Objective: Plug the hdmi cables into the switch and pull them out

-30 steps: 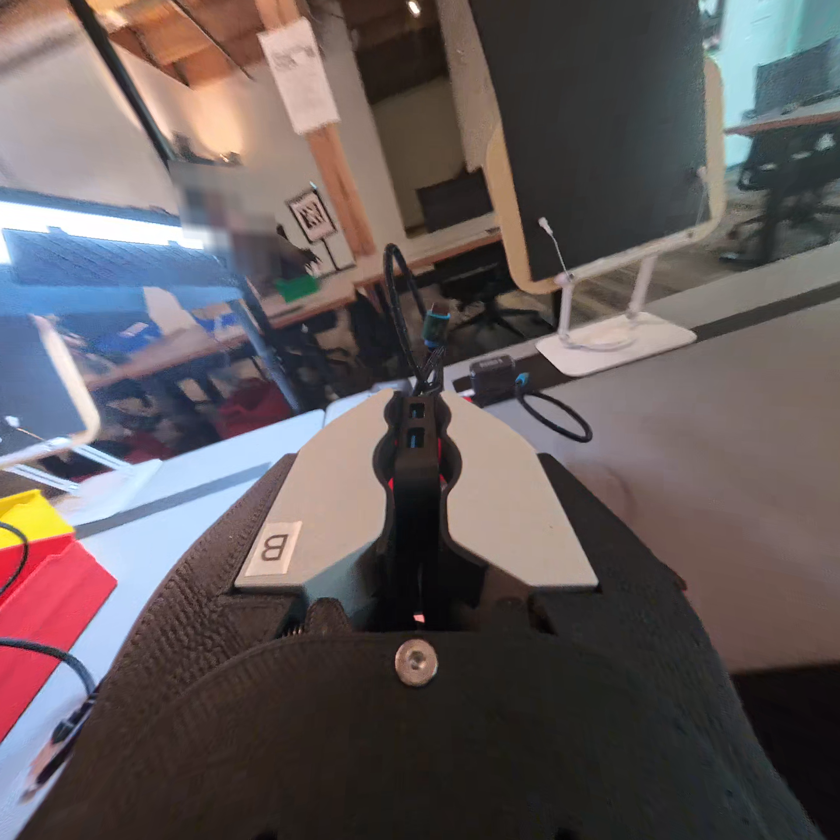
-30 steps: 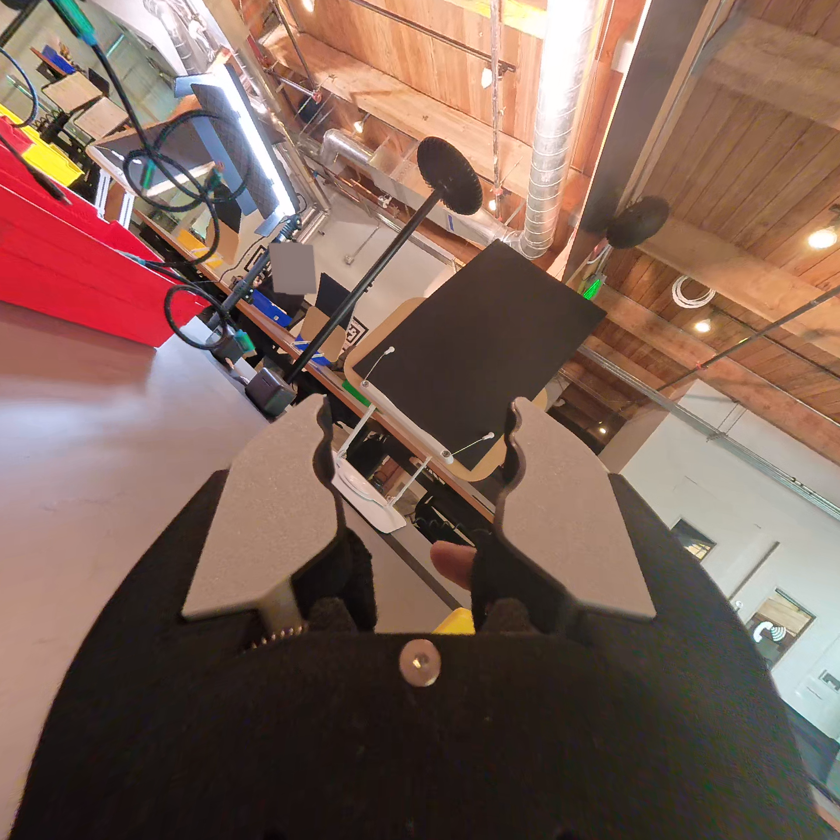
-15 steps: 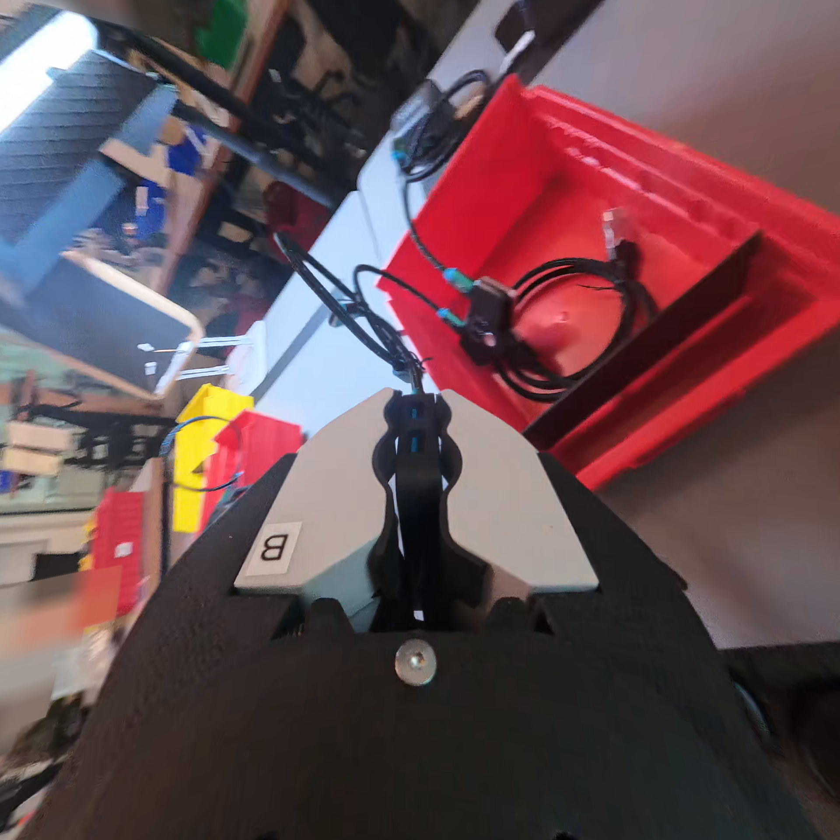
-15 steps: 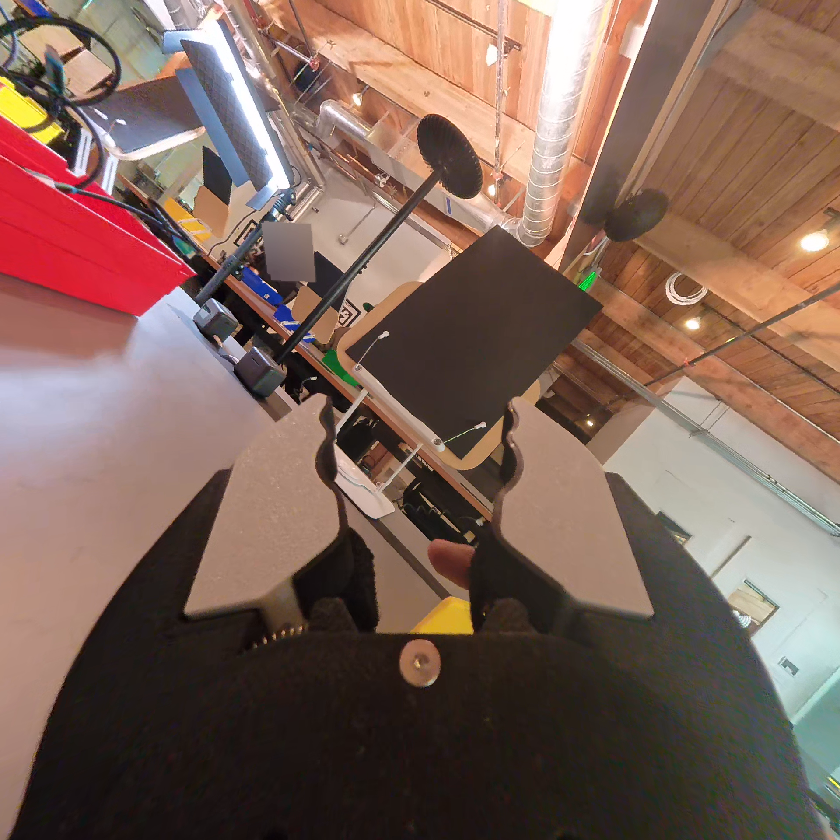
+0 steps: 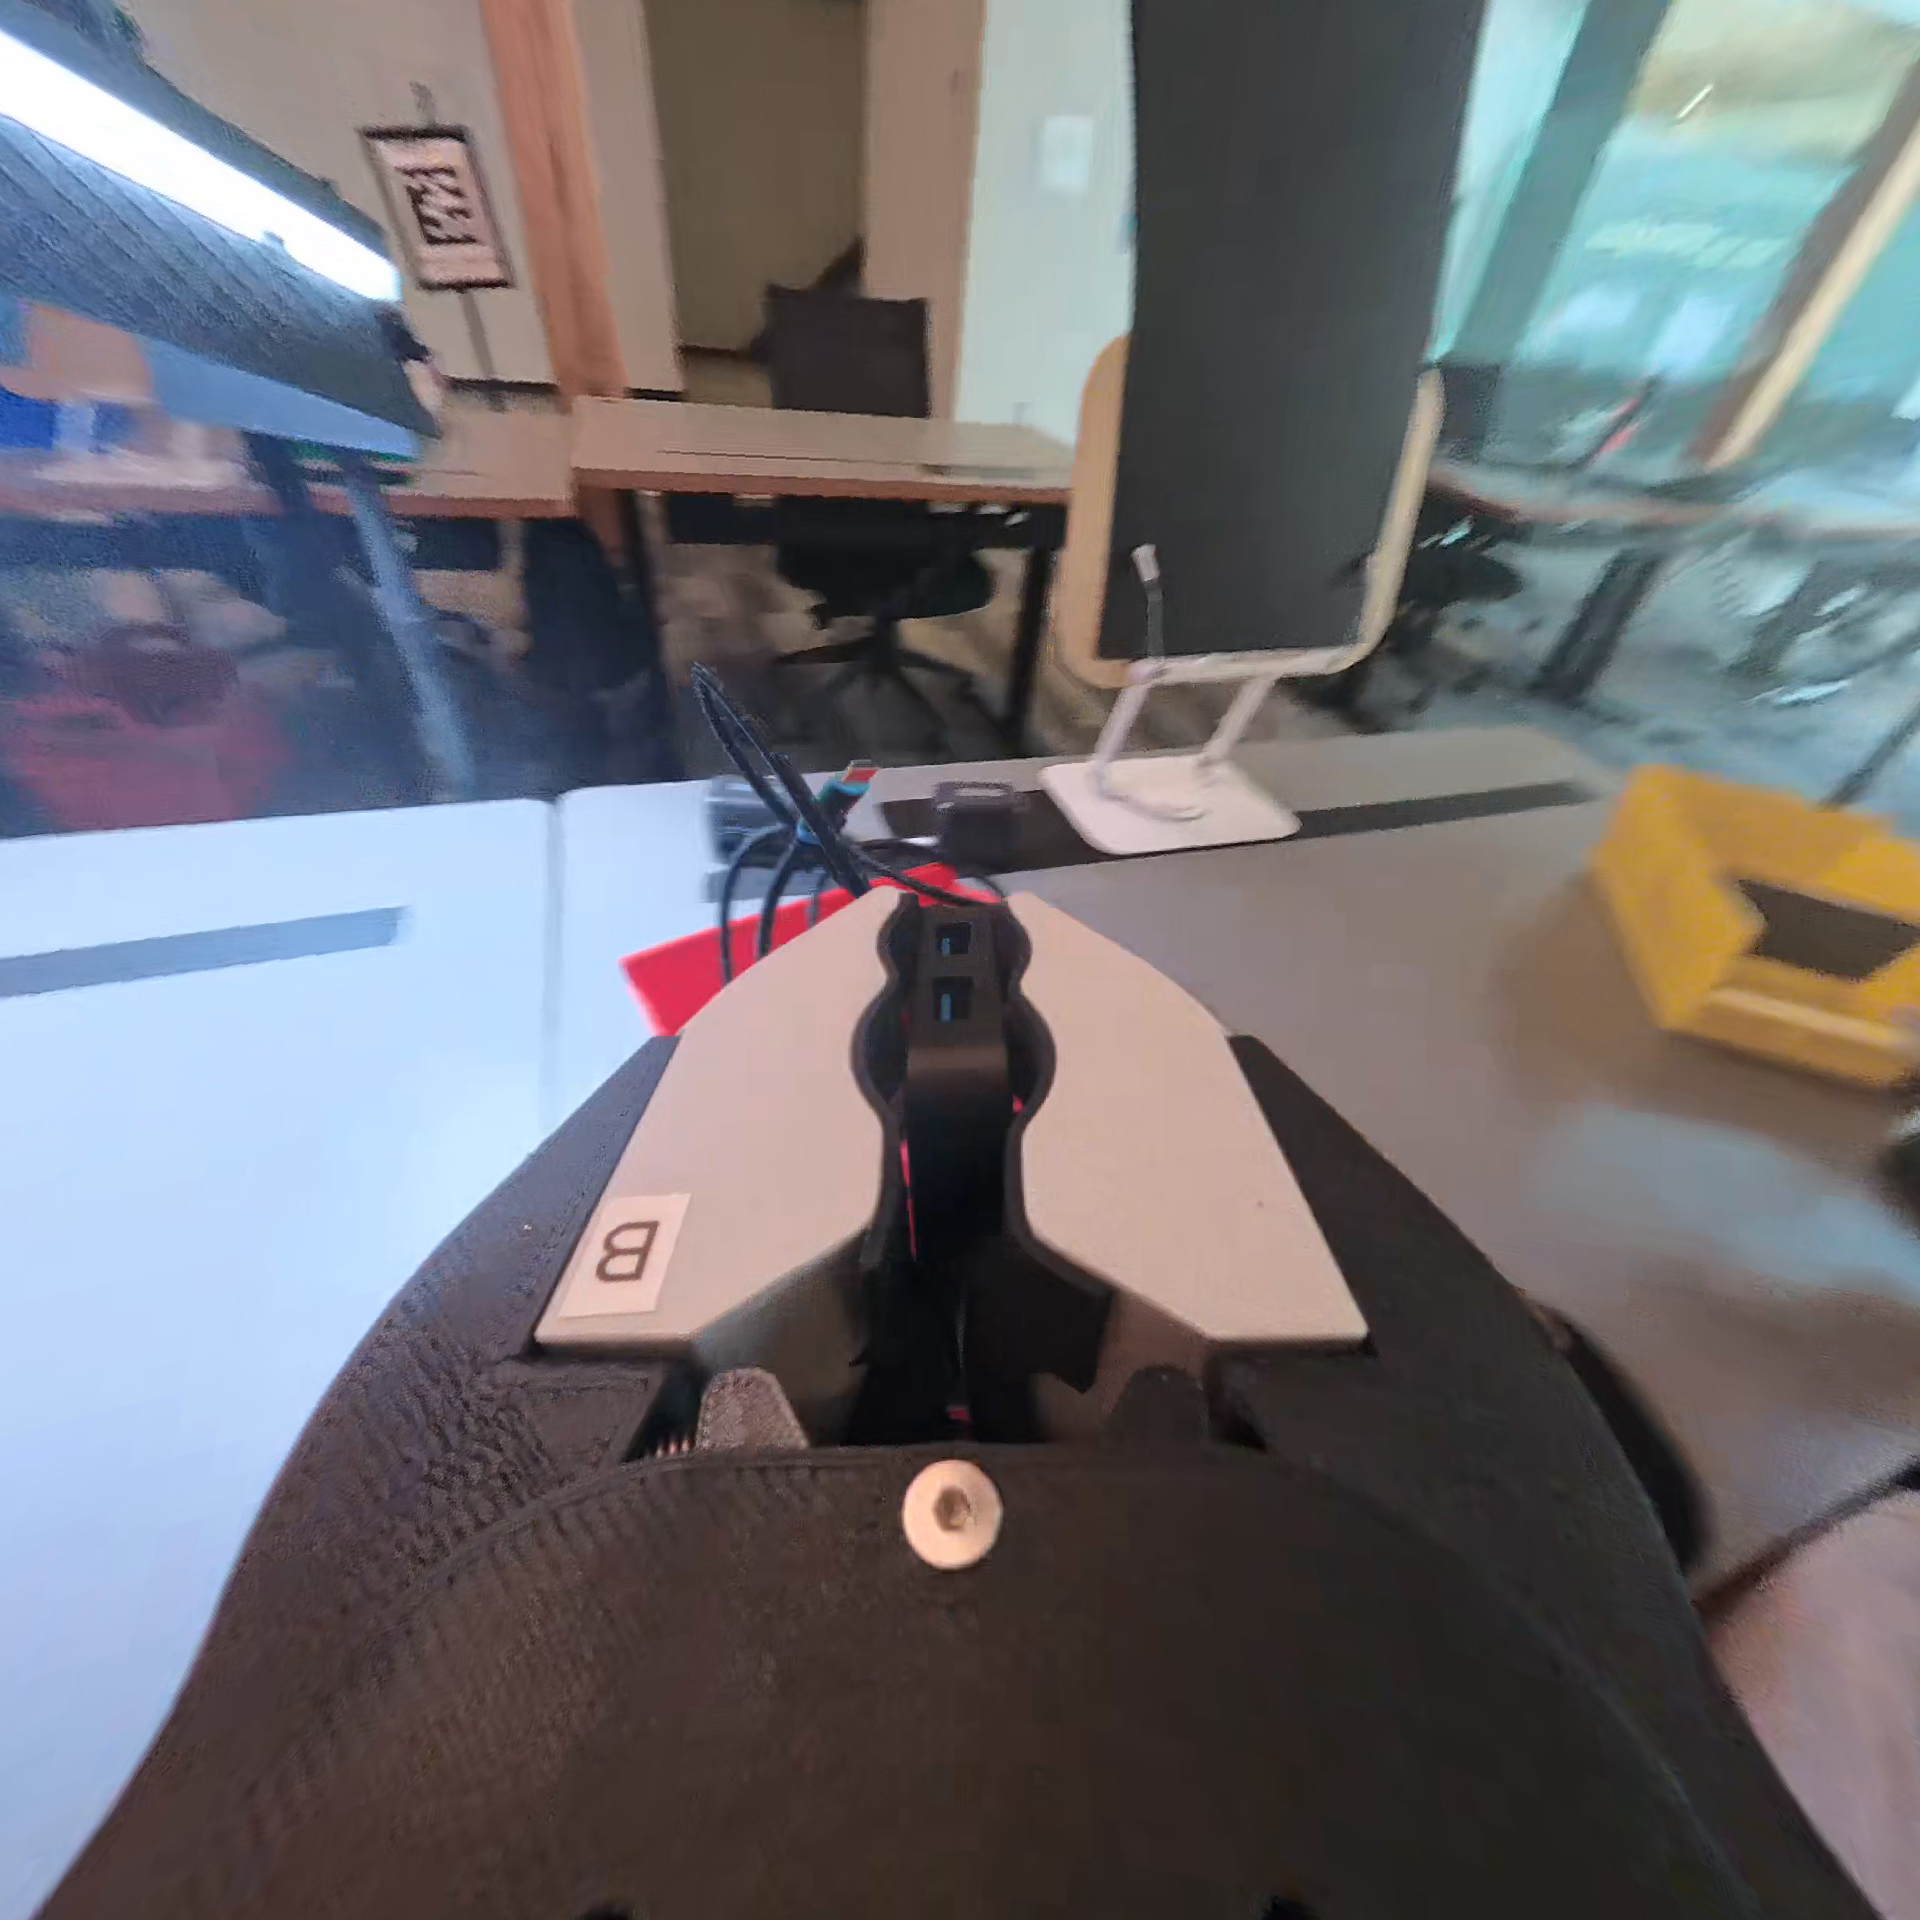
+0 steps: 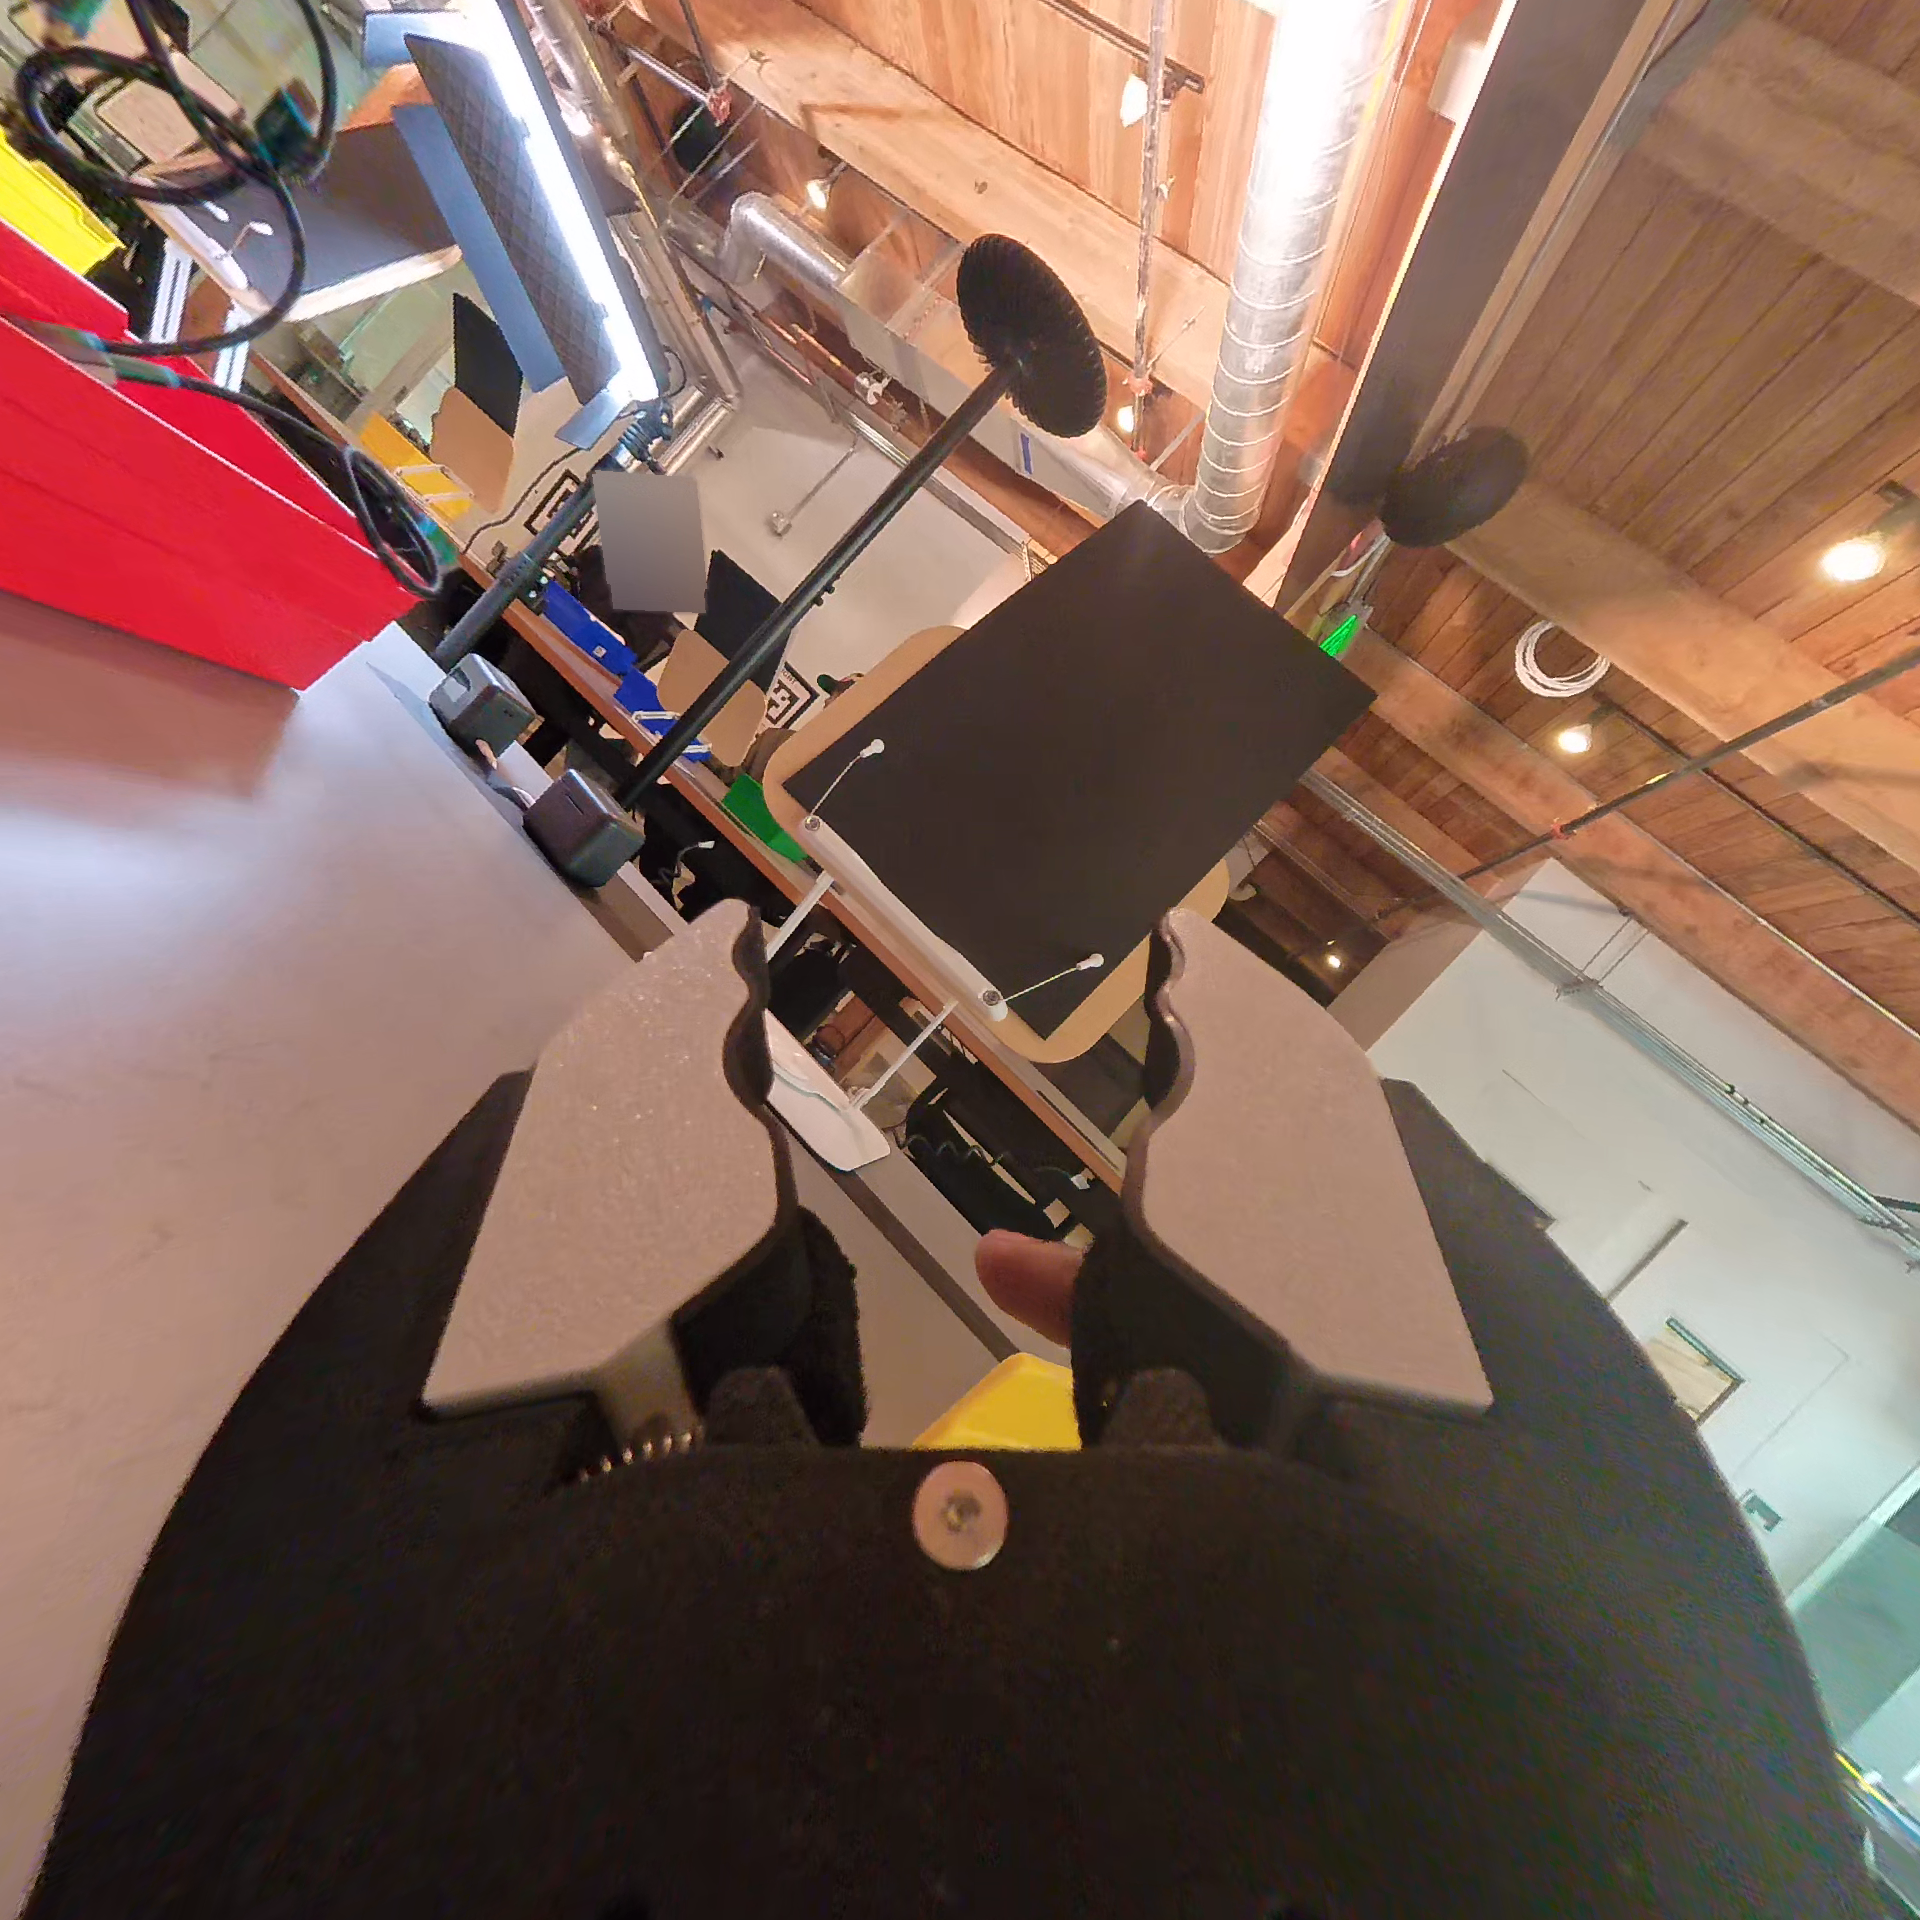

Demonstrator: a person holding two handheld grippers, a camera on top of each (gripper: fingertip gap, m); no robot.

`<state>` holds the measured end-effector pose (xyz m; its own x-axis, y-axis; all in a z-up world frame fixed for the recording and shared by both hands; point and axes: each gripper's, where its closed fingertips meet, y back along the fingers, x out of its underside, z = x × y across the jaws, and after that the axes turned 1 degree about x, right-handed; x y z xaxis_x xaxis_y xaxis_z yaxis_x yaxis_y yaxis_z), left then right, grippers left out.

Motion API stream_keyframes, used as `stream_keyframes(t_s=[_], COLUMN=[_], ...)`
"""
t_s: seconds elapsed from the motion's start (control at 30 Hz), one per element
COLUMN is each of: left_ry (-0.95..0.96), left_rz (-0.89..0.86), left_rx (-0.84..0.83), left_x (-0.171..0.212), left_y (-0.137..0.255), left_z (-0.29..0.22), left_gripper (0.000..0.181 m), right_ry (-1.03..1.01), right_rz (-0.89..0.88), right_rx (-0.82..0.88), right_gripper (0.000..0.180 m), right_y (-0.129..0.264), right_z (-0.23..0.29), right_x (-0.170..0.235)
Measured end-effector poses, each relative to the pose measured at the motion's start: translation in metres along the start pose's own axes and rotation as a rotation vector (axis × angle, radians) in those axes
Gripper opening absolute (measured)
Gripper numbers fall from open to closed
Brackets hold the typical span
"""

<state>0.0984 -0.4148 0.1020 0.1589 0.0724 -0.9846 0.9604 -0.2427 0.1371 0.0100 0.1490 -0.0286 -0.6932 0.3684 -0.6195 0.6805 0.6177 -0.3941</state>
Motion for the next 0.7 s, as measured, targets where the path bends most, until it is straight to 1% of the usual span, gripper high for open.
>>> stream_keyframes(t_s=[0.1, 0.23, 0.3, 0.4, 0.47, 0.53, 0.57, 0.63, 0.7], left_ry=[0.208, 0.422, 0.52, 0.595, 0.606, 0.654, 0.633, 0.531, 0.448], left_rz=[-0.019, 0.079, 0.086, 0.09, 0.086, 0.041, -0.028, -0.22, -0.358], left_rx=[0.127, 0.175, 0.197, 0.215, 0.217, 0.251, 0.26, 0.238, 0.258], left_x=[0.018, 0.094, 0.127, 0.162, 0.174, 0.173, 0.161, 0.123, 0.086], left_y=[-0.003, -0.025, -0.035, -0.046, -0.046, -0.041, -0.035, -0.016, 0.004], left_z=[-0.003, -0.006, -0.014, -0.033, -0.043, -0.053, -0.057, -0.056, -0.059], left_gripper=[0.012, 0.013, 0.014, 0.014, 0.013, 0.013, 0.013, 0.013, 0.013], right_ry=[0.0, 0.002, 0.005, 0.01, 0.011, 0.017, 0.018, 0.018, 0.024], right_rz=[-0.001, -0.002, 0.001, 0.009, 0.014, 0.015, 0.015, 0.014, 0.014], right_rx=[0.003, 0.005, 0.005, 0.005, 0.004, 0.005, 0.006, 0.004, 0.001], right_gripper=[0.07, 0.07, 0.069, 0.069, 0.069, 0.068, 0.068, 0.068, 0.068], right_y=[0.0, 0.0, 0.0, -0.001, -0.001, -0.001, -0.001, -0.001, -0.001], right_z=[-0.001, -0.001, -0.001, -0.001, 0.0, 0.0, 0.0, 0.0, 0.001], right_x=[0.0, 0.0, 0.0, 0.002, 0.003, 0.003, 0.003, 0.003, 0.002])
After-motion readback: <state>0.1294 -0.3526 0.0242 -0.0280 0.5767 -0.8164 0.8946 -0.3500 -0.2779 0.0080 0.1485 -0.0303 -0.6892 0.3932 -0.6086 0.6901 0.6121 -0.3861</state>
